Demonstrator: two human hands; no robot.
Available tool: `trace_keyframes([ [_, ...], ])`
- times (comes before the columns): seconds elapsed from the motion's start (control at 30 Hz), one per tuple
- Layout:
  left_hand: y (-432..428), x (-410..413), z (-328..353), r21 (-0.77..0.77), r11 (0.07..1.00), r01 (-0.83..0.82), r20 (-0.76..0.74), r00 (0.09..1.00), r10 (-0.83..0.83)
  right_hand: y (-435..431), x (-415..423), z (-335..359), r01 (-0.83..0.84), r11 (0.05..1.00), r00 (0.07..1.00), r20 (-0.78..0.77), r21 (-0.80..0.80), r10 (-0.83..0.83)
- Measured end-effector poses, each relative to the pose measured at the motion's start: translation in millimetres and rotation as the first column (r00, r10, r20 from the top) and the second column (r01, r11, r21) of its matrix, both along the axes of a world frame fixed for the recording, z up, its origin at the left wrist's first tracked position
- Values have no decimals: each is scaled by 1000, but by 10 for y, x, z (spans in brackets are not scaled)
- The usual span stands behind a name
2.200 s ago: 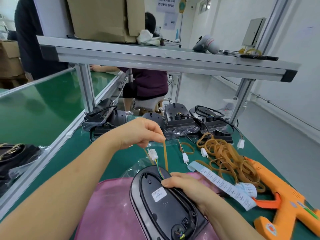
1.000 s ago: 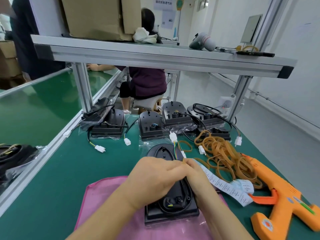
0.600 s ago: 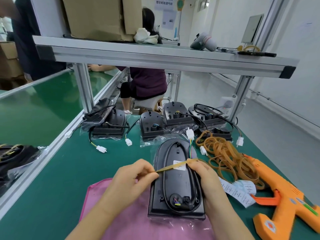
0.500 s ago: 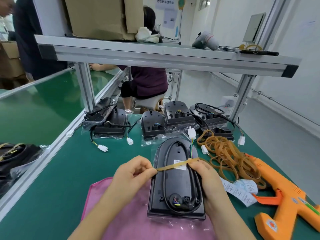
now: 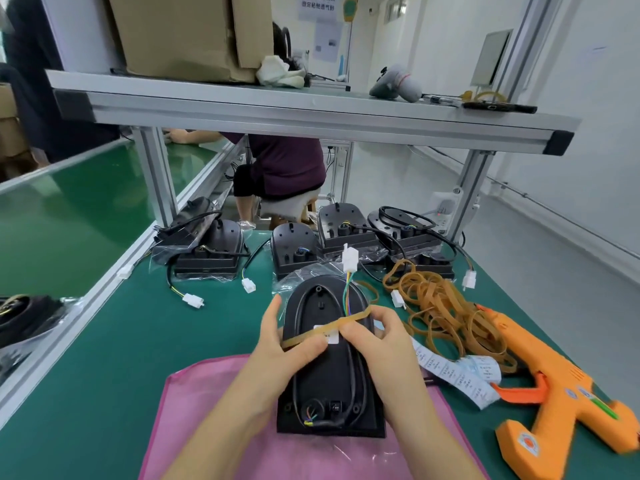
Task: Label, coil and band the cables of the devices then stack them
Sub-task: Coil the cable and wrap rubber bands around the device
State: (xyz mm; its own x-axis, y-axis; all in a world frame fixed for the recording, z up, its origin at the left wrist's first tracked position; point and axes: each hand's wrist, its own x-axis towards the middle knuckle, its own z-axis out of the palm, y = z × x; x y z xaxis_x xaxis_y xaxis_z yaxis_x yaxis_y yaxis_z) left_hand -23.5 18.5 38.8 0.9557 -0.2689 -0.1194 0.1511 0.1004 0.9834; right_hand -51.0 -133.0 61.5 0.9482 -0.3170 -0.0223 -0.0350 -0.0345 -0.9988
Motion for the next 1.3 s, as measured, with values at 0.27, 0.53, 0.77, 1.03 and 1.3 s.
trace_keyframes([
  [0.27,-72,70,-114,-259,966,-7,-60,998,-9,-27,-94,71,-131,991,991,15,-6,131],
  [0.53,-17,37,-126,-349,937,-6,-168,984,-56,-112,-124,92,-274,961,961,-14,44,275],
  [0.77,62,45,-67,-184,979,90,-65,993,-103,-183,-34,118,-313,949,947,-63,34,314],
  [1.03,77,9,122,263,965,14,144,988,-53,-150,81,-71,-271,912,940,-121,307,320],
  [1.3,240,11,246,350,936,-36,140,990,-14,-123,86,-202,-165,794,976,-17,585,216],
])
